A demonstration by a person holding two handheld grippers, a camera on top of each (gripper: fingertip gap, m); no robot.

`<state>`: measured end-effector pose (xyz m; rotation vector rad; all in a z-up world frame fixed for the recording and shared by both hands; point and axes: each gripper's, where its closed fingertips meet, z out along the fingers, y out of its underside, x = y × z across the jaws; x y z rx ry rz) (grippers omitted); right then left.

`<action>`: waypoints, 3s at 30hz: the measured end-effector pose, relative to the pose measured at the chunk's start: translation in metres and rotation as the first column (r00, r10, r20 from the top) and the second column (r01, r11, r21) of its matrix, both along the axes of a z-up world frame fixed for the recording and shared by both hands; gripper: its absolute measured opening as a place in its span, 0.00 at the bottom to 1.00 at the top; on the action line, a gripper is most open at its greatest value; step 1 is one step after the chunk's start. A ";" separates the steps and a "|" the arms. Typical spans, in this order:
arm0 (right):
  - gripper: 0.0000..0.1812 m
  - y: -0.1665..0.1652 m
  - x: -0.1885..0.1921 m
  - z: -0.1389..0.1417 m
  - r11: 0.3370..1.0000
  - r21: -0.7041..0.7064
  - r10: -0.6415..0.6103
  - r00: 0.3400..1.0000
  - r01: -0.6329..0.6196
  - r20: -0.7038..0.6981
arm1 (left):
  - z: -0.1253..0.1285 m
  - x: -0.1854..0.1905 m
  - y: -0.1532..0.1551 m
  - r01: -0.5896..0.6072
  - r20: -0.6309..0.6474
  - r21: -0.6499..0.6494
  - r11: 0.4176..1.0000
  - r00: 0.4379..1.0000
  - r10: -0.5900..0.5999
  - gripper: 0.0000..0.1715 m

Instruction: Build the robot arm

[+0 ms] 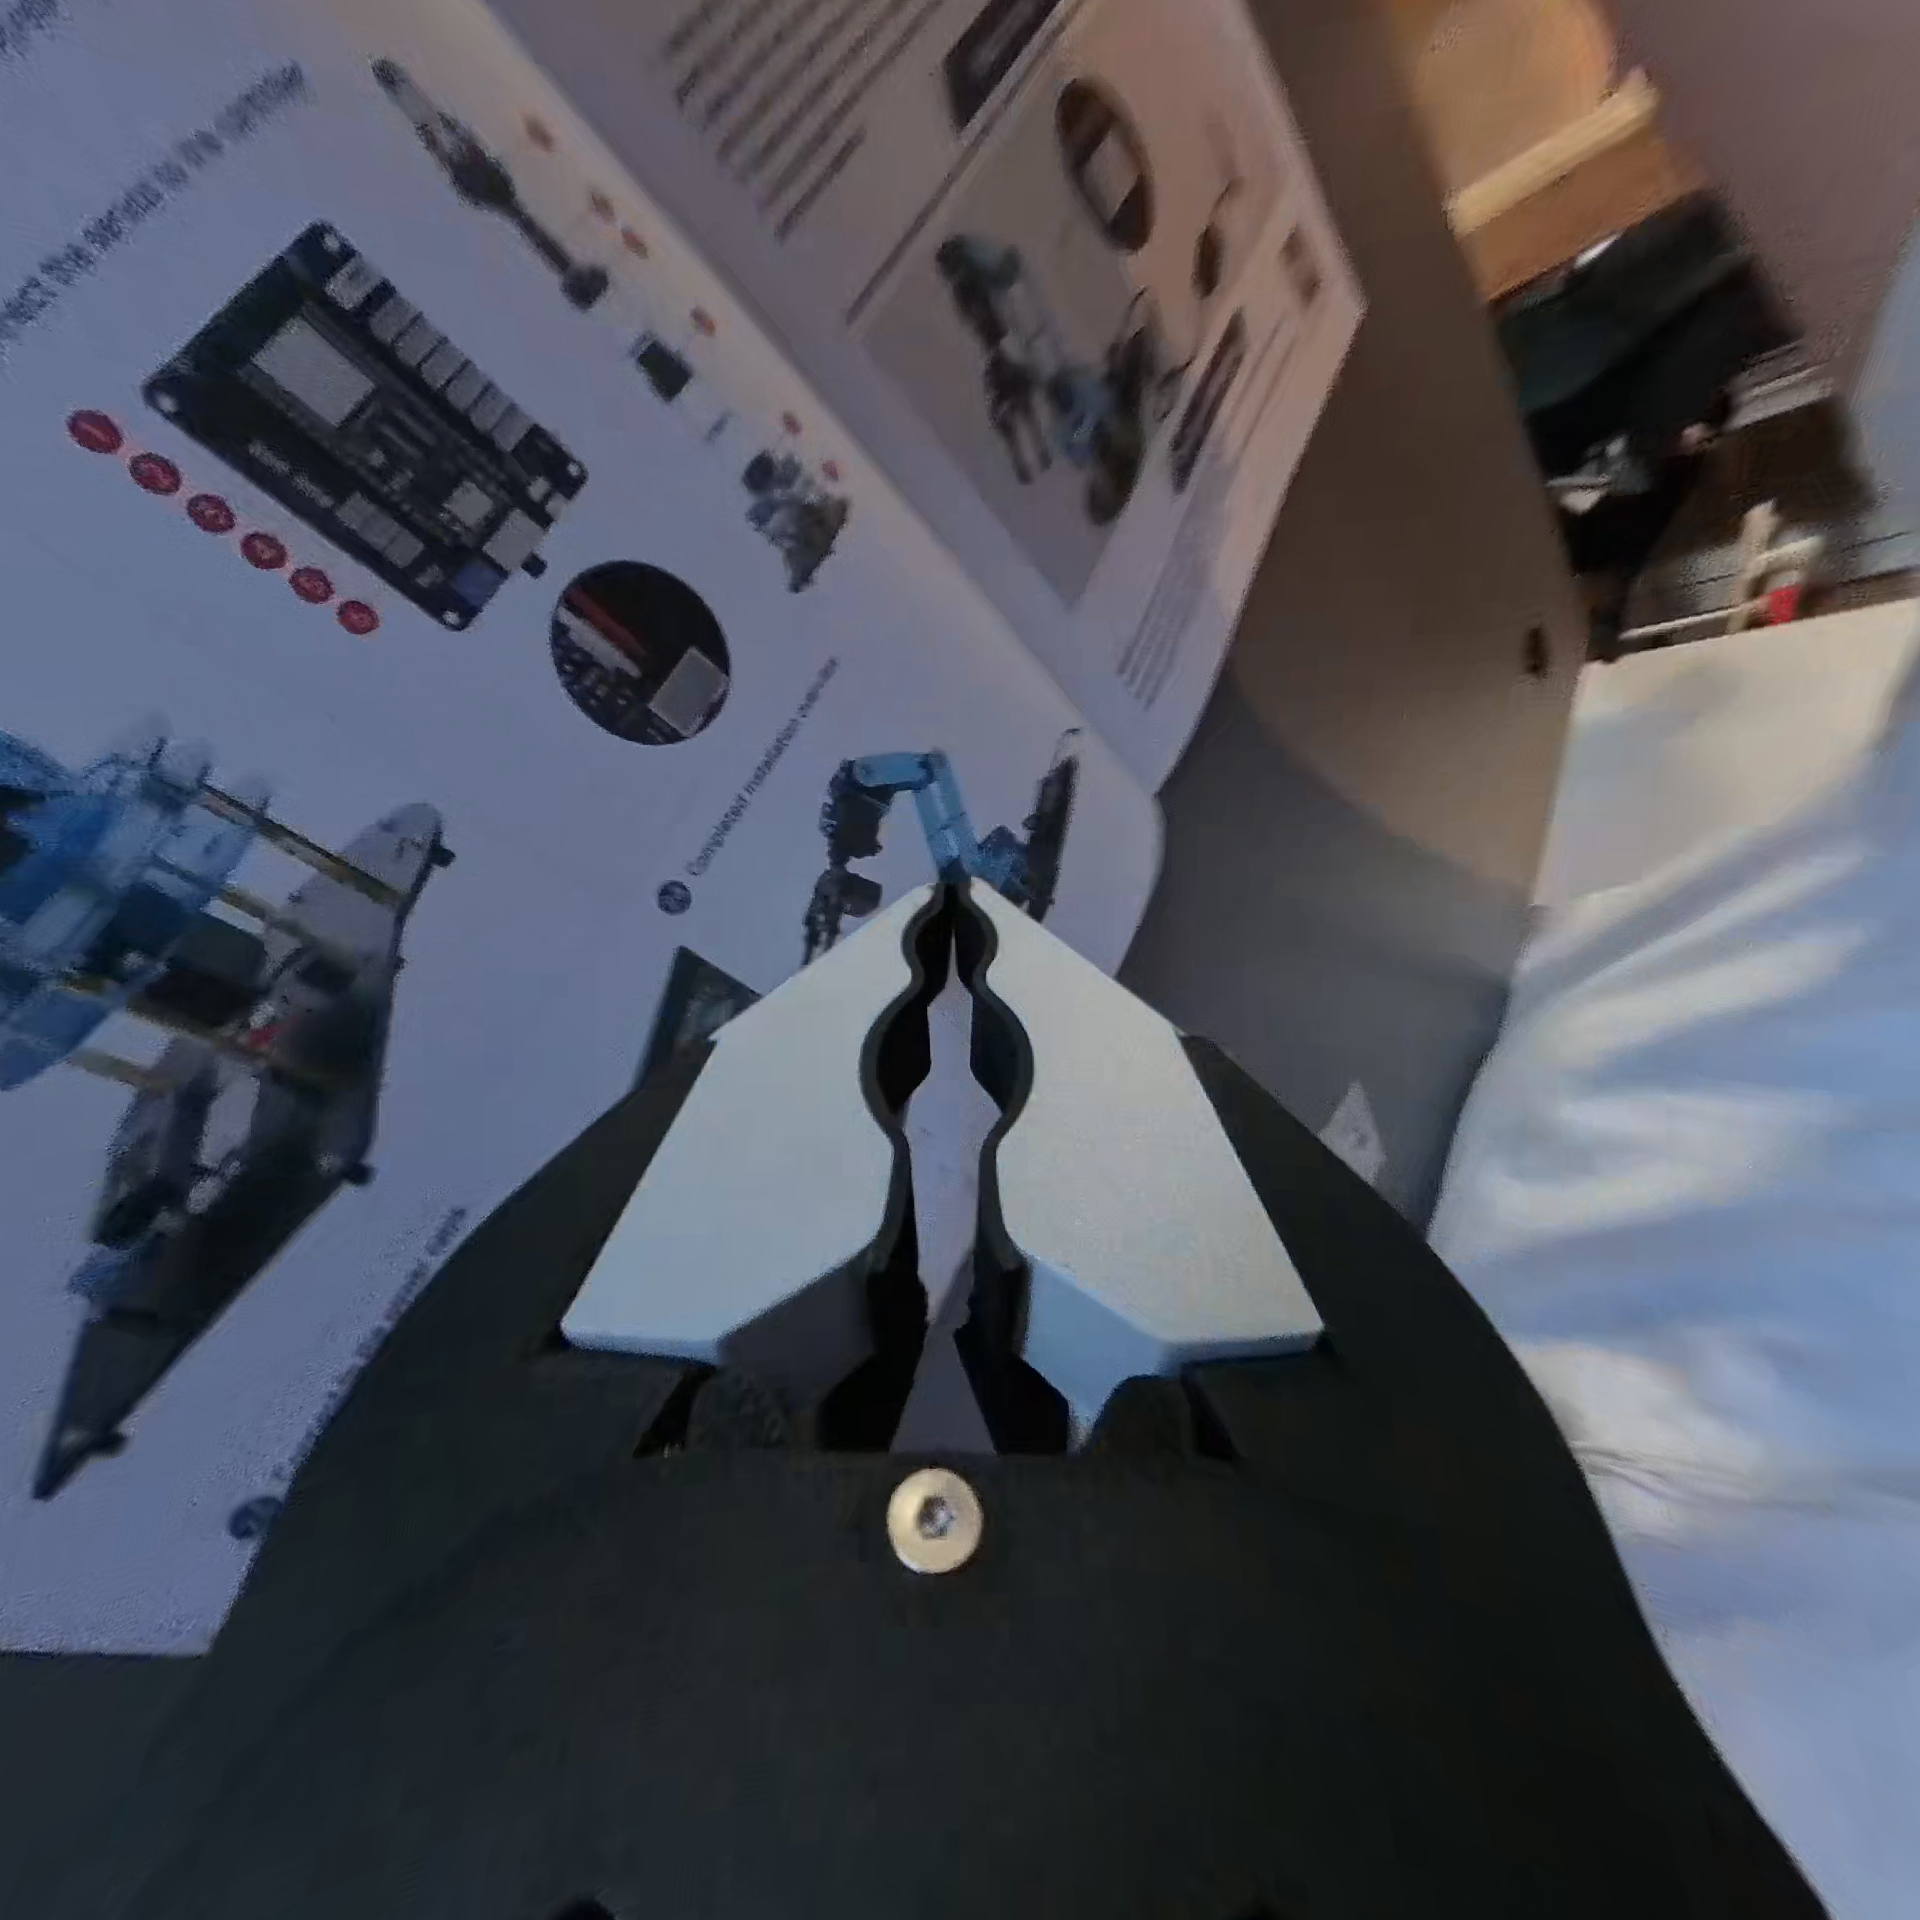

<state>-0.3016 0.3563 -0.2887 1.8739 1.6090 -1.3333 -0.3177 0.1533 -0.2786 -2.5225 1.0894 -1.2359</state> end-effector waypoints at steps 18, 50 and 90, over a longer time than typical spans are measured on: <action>0.00 -0.083 0.013 0.182 0.921 0.374 0.225 0.934 -0.110 -0.278 | 0.188 -0.125 0.081 -0.689 0.610 0.393 0.609 0.691 0.388 0.35; 0.00 -0.105 0.022 0.203 0.824 0.561 0.351 0.850 -0.081 -0.392 | 0.178 -0.072 0.030 -0.408 0.651 0.314 0.858 0.750 0.118 0.00; 0.29 -0.083 0.084 0.128 0.963 0.230 -0.047 0.930 0.139 -0.364 | 0.182 -0.055 0.028 -0.394 0.549 0.550 0.736 0.835 0.036 0.00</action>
